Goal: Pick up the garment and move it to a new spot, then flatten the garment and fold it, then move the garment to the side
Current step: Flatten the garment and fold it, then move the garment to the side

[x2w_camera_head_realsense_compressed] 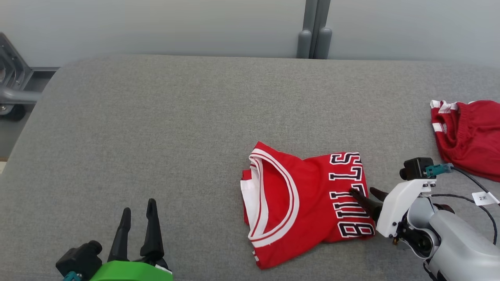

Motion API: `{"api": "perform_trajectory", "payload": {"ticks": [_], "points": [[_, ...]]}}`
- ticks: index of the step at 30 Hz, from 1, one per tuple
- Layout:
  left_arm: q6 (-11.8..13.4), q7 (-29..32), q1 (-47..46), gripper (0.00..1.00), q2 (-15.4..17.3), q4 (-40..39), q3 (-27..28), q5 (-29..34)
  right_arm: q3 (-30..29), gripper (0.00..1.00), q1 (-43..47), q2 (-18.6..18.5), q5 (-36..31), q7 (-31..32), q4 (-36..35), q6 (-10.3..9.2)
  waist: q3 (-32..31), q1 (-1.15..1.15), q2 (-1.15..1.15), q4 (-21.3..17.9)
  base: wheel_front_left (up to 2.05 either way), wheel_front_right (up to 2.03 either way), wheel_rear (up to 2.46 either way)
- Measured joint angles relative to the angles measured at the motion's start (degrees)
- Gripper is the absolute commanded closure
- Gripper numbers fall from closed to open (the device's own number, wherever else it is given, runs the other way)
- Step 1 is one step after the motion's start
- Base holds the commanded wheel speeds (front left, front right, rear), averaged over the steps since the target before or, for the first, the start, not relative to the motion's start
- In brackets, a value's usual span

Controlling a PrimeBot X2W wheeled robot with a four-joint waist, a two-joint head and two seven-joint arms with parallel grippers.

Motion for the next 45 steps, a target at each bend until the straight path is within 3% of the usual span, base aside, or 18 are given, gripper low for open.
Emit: {"api": "perform_trajectory", "payload": {"ticks": [26, 27, 29, 30, 31, 38, 45], "points": [[0.01, 0.0, -0.97, 0.0, 0.01, 1.88, 0.51, 1.41, -0.89, 0.0, 0.14, 1.75, 5.28, -0.2, 6.84, 0.0, -0.99, 0.0, 0.0, 5.53, 0.0, 0.0, 0.0], [0.01, 0.0, -0.97, 0.0, 0.01, 1.87, 0.65, 1.41, -0.64, 0.39, 0.14, 2.02, 5.38, -0.04, 6.65, 0.0, -0.98, 0.0, 0.0, 5.53, 0.0, 0.0, 0.0], [0.01, 0.0, -0.96, 0.0, 0.01, 1.86, 0.88, 1.41, 0.38, 0.66, 0.05, 2.42, 5.38, 0.13, 5.7, 0.0, -0.96, 0.0, 0.0, 5.47, 0.0, 0.0, 0.0], [0.01, 0.0, -0.96, 0.0, 0.01, 1.85, 0.97, 1.41, 0.98, 0.73, 0.04, 2.7, 5.38, 0.25, 5.19, 0.0, -0.95, 0.0, 0.0, 5.41, 0.0, 0.0, 0.0], [0.01, 0.0, -0.96, 0.0, 0.01, 1.85, 1.0, 1.41, 1.49, 0.99, 0.03, 2.96, 5.38, 0.36, 4.78, 0.0, -0.94, 0.0, 0.0, 5.35, 0.0, 0.0, 0.0], [0.01, 0.0, -0.94, 0.0, 0.01, 1.66, 2.43, 1.41, 2.79, 1.0, -1.25, 1.74, 5.35, 0.27, 3.41, 0.01, -0.92, 0.0, 0.0, 4.54, 0.0, 0.0, 0.0], [0.05, 0.0, -0.86, 0.0, -0.01, 1.37, 3.53, 1.31, 2.92, 1.0, -5.01, -3.21, 5.19, 0.32, 2.37, 0.02, -1.05, 0.0, 0.0, 2.63, 0.0, 0.0, 0.0]]}}
